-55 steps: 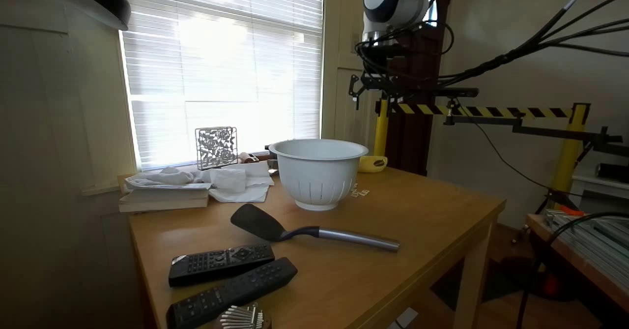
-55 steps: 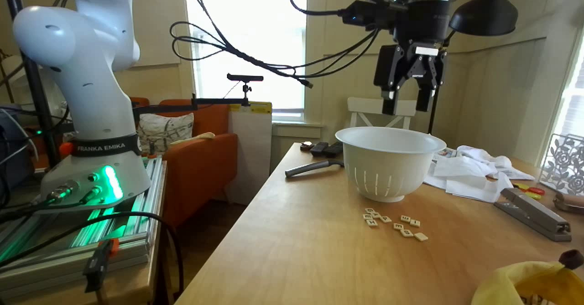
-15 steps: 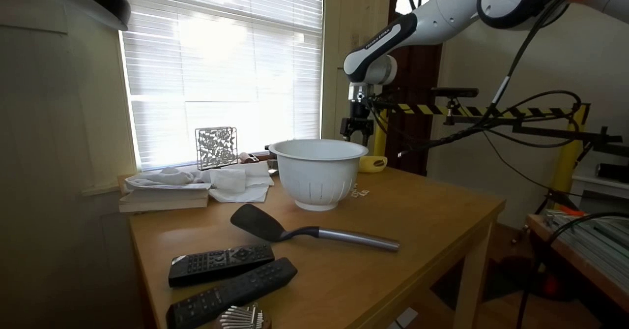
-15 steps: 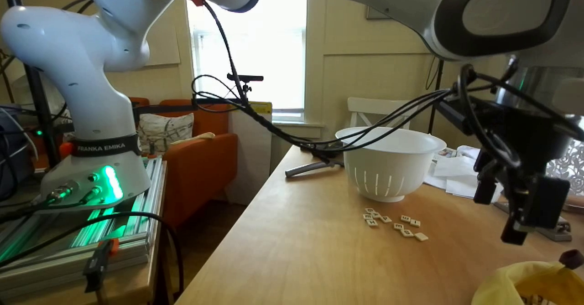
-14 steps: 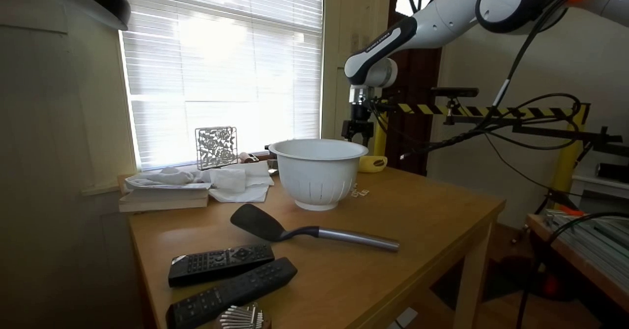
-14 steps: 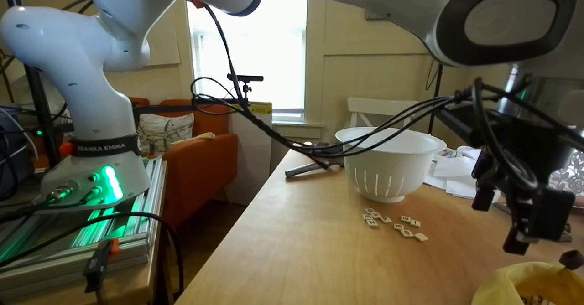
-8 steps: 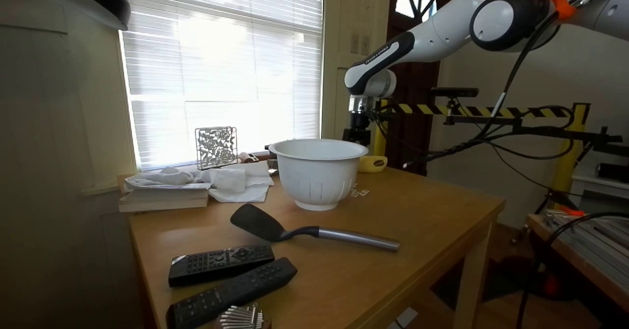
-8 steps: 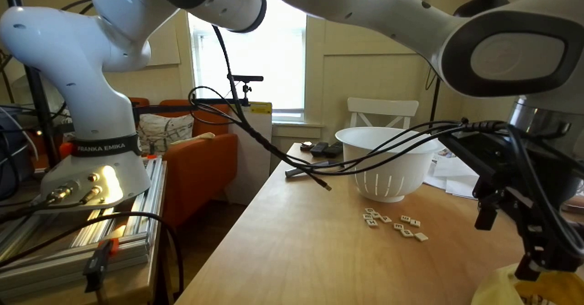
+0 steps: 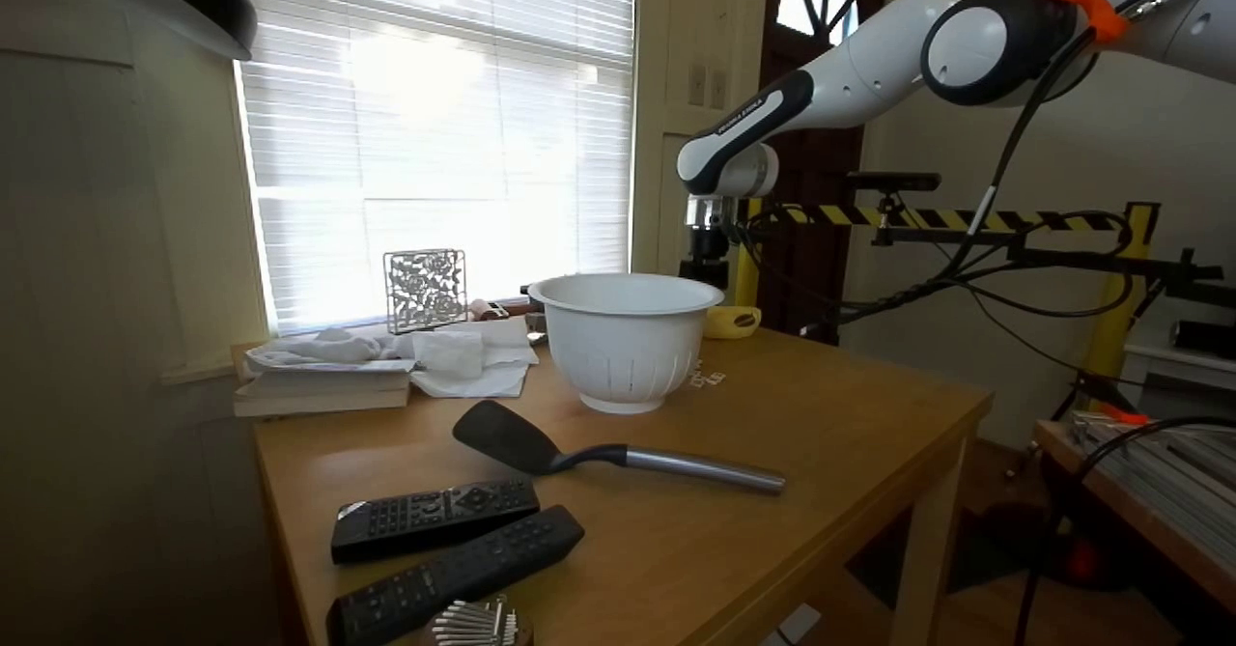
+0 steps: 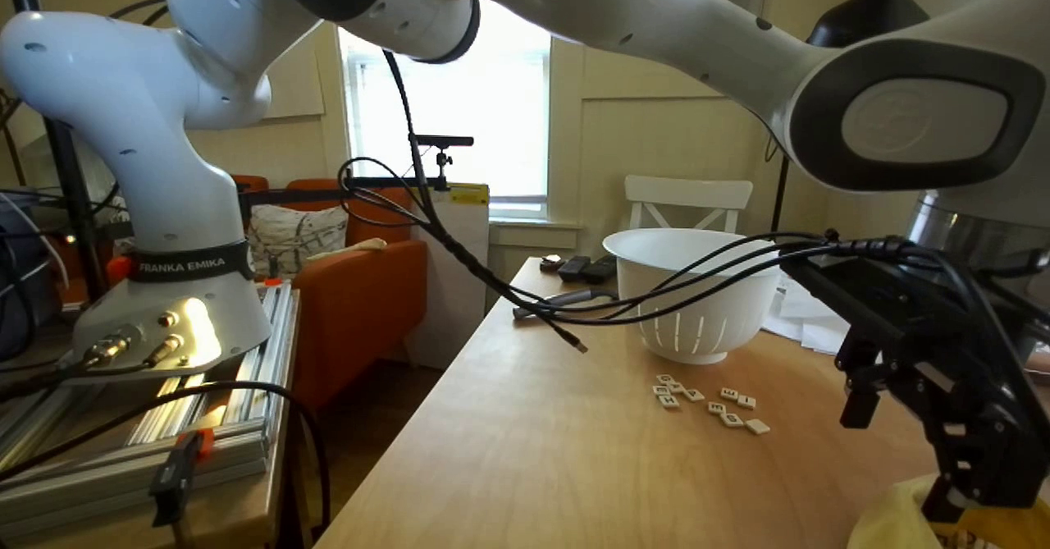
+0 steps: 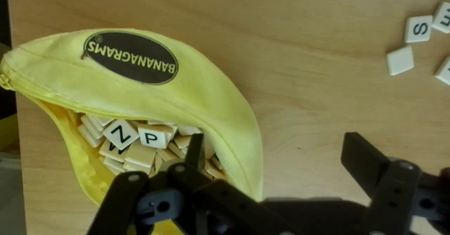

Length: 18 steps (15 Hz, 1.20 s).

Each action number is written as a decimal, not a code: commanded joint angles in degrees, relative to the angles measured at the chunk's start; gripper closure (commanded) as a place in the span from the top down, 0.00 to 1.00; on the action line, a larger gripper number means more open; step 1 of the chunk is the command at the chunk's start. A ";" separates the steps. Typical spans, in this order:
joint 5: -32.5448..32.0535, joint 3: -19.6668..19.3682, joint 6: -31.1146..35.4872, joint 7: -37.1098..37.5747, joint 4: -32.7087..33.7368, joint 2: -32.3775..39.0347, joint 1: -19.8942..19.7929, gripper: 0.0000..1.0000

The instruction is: Move the yellow bag forward

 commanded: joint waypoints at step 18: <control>-4.51 -1.77 -11.80 -7.81 -3.73 -3.19 1.37 0.01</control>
